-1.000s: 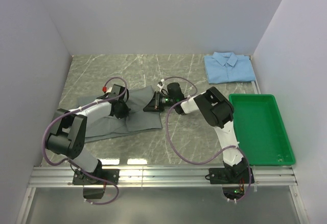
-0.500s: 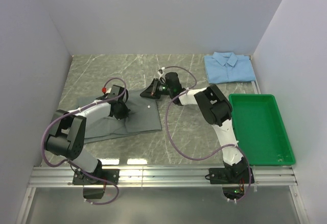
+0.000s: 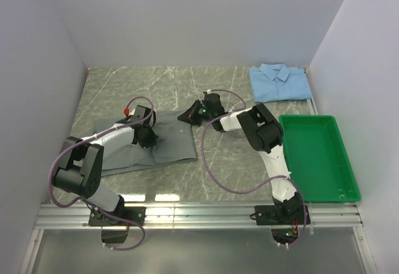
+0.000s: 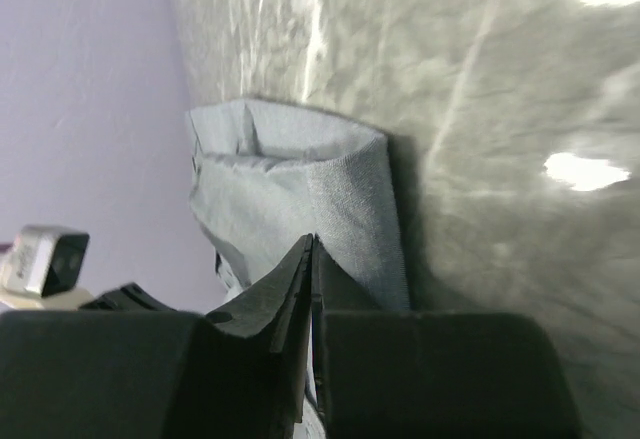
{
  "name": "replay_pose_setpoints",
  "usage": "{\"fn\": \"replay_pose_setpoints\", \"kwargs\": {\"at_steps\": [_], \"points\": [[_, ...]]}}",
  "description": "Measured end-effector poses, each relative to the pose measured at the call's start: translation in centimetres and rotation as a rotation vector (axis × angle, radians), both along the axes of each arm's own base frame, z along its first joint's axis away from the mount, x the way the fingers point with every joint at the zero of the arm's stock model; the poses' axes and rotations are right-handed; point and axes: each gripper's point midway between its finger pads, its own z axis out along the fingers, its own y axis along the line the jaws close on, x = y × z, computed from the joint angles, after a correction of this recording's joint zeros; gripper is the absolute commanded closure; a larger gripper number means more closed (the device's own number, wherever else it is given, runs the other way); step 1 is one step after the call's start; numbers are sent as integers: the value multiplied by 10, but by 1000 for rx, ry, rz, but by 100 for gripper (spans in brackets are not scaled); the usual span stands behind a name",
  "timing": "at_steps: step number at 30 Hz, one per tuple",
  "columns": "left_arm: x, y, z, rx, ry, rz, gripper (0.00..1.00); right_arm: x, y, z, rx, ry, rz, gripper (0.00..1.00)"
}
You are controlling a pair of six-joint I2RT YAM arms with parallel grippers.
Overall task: Fold and stack the long sleeve shirts
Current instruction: Fold the shirt
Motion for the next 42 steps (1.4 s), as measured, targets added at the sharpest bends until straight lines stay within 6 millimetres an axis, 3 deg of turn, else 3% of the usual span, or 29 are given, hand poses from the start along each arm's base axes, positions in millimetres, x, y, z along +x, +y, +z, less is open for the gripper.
{"fn": "replay_pose_setpoints", "kwargs": {"at_steps": [8,13,16,19,22,23,25,29,31,32,34,37,40,42], "points": [[-3,1,0,3,9,0,98,9,-11,1,-13,20,-41,91],[-5,2,0,8,14,-3,89,14,-17,2,-14,16,-52,88],[-6,4,2,21,24,-13,78,16,-22,6,-32,-5,-51,85],[-7,9,6,53,39,-11,57,16,-35,11,-81,-39,-52,77],[-2,13,17,85,37,-10,43,16,-52,23,-149,-76,-54,61],[2,15,23,96,28,-6,31,17,-58,31,-169,-98,-54,50],[11,18,36,116,1,2,24,19,-67,52,-199,-155,-57,35],[22,22,66,152,-59,14,21,12,-91,96,-277,-256,-68,15],[24,18,83,171,-95,6,22,6,-101,111,-317,-292,-76,10],[26,11,95,174,-123,-11,22,2,-109,119,-348,-316,-83,0],[27,-13,117,170,-183,-65,26,-6,-124,130,-401,-338,-102,0],[18,-64,138,138,-249,-194,34,-22,-146,136,-470,-344,-128,0],[-4,-124,140,122,-267,-362,39,-39,-177,136,-536,-329,-178,0],[-17,-155,130,135,-252,-450,40,-51,-199,133,-581,-310,-217,0]]}}
